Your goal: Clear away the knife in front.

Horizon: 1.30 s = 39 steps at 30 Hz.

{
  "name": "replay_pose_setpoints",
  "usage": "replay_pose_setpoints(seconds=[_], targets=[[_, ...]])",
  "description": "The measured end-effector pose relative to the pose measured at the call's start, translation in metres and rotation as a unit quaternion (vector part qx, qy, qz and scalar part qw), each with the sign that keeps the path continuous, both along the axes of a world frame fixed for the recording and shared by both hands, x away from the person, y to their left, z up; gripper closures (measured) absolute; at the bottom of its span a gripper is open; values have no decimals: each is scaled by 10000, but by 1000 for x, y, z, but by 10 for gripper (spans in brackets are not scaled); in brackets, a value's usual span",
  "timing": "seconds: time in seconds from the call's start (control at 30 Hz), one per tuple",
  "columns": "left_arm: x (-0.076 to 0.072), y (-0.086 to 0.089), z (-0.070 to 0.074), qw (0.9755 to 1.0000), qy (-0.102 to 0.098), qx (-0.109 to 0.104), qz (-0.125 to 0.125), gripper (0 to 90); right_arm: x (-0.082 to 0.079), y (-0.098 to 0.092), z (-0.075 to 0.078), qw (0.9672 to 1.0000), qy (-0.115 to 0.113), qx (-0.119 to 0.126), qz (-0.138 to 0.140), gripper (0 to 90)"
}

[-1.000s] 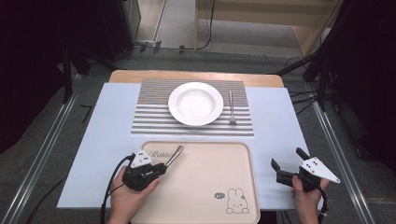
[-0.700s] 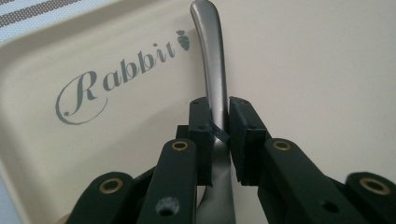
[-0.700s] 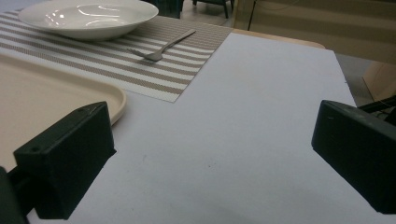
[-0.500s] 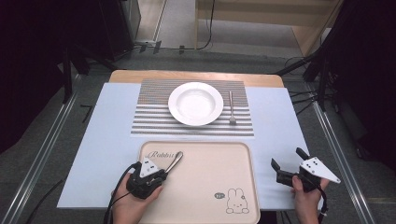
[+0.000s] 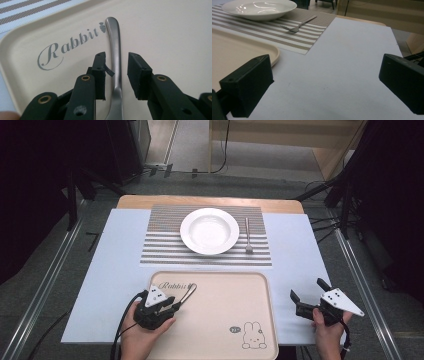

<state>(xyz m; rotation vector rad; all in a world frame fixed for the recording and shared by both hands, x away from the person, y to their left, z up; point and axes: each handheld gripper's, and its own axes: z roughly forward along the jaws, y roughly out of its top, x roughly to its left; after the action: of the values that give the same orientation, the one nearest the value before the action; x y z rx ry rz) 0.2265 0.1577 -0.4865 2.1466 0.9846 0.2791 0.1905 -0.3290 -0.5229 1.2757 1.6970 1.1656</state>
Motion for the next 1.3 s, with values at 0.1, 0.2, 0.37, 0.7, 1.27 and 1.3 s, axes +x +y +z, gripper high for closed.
replay_pose_setpoints(seconds=[0.1,0.2,0.37,0.7,1.27,1.3], targets=[[1,-5,4,9998,-90,-37,-196,867,0,0,0,10000,10,-8,-10,0],[5,-16,5,9988,-63,106,-470,900,0,0,0,10000,12,-12,-16,0],[12,-37,-3,9957,9,584,-716,900,0,1,0,10000,14,-18,-26,0],[21,-30,-8,9965,-38,757,-346,900,0,0,0,10000,8,-17,-19,0],[31,23,-7,9981,60,564,225,900,0,0,0,10000,20,-12,-61,0],[31,24,-7,9982,58,552,246,900,0,0,0,10000,25,-5,-68,0]])
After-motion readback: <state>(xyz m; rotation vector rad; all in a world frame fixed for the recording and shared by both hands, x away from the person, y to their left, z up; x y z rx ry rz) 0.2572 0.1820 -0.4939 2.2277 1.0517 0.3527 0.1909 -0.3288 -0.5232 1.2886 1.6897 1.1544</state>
